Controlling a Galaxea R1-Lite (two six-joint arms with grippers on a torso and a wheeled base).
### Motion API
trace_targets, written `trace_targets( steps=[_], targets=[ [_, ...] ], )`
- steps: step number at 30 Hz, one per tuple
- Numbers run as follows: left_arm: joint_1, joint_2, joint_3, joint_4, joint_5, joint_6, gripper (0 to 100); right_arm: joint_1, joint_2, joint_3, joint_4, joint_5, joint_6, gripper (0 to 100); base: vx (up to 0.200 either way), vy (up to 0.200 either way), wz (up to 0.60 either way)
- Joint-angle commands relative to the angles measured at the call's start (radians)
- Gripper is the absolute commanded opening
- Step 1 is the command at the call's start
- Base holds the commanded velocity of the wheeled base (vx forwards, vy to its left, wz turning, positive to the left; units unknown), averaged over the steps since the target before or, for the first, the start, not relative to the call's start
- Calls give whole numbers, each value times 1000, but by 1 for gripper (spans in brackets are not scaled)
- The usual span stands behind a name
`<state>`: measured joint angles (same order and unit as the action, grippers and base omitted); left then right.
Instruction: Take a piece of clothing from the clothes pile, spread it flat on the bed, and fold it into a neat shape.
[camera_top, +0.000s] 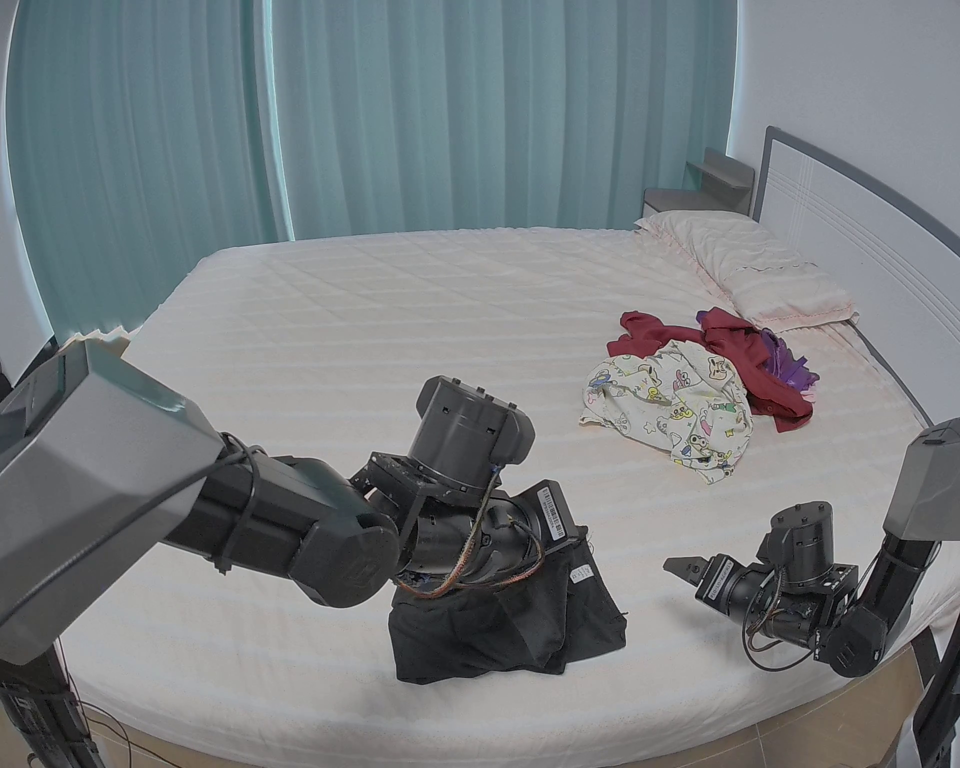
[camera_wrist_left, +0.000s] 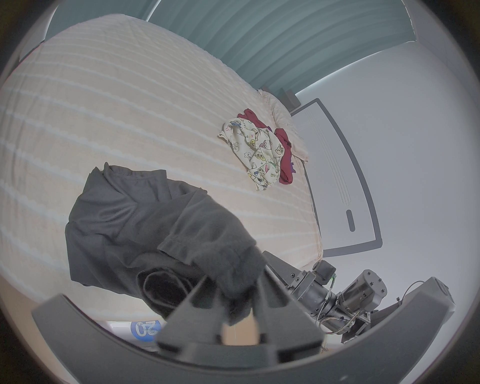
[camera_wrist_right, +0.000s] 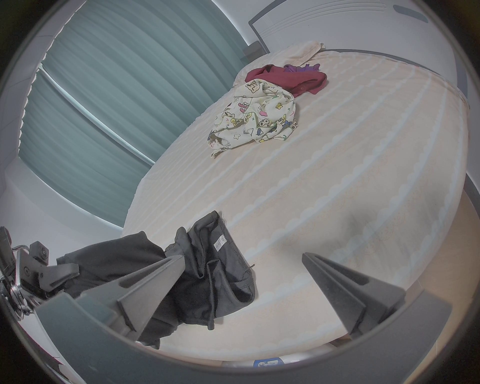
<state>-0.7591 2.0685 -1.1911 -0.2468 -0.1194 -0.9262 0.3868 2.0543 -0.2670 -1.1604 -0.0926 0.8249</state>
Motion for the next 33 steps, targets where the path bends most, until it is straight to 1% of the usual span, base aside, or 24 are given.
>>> trace_targets(
  steps=[1, 4, 7, 11, 14, 15, 18, 20, 24, 26, 29, 32, 33],
  targets=[
    [6, 8, -1, -6, -5, 0, 100, -2, 3, 3, -1, -1, 0, 100, 0, 0, 0],
    [6, 10, -1, -37, -5, 0, 100, -2, 1, 15, -1, -1, 13, 100, 0, 0, 0],
    [6, 12, -1, -37, 7, 1, 100, 0, 1, 15, -2, -1, 14, 100, 0, 0, 0],
    [-3, 12, 11, -29, 72, -37, 100, -2, -9, 17, -4, -1, 14, 100, 0, 0, 0],
    [-8, 5, 38, -31, 78, -39, 100, -2, -11, 17, -4, -1, 16, 100, 0, 0, 0],
    [-8, -2, 79, -37, 79, -39, 100, -2, -13, 14, -4, -1, 14, 100, 0, 0, 0],
    [-3, -42, 123, -39, 81, -39, 100, 0, -19, 9, -4, -1, 13, 100, 0, 0, 0],
    [6, -119, 203, -39, 78, -39, 100, 3, -26, -8, 5, 1, 8, 100, 0, 0, 0],
    [6, -208, 292, -39, 73, -39, 100, 15, -19, -55, 16, 4, -9, 100, 0, 0, 0],
    [9, -251, 360, -39, 75, -42, 100, 27, -13, -103, 56, 36, -20, 100, 0, 0, 0],
    [37, -272, 415, -39, 69, -45, 100, 61, 14, -179, 145, 83, -21, 100, 0, 0, 0],
    [73, -263, 449, -40, 58, -48, 100, 89, 72, -262, 199, 80, -30, 100, 0, 0, 0],
    [92, -255, 467, -42, 46, -51, 100, 106, 101, -296, 219, 80, -46, 100, 0, 0, 0]
  ],
)
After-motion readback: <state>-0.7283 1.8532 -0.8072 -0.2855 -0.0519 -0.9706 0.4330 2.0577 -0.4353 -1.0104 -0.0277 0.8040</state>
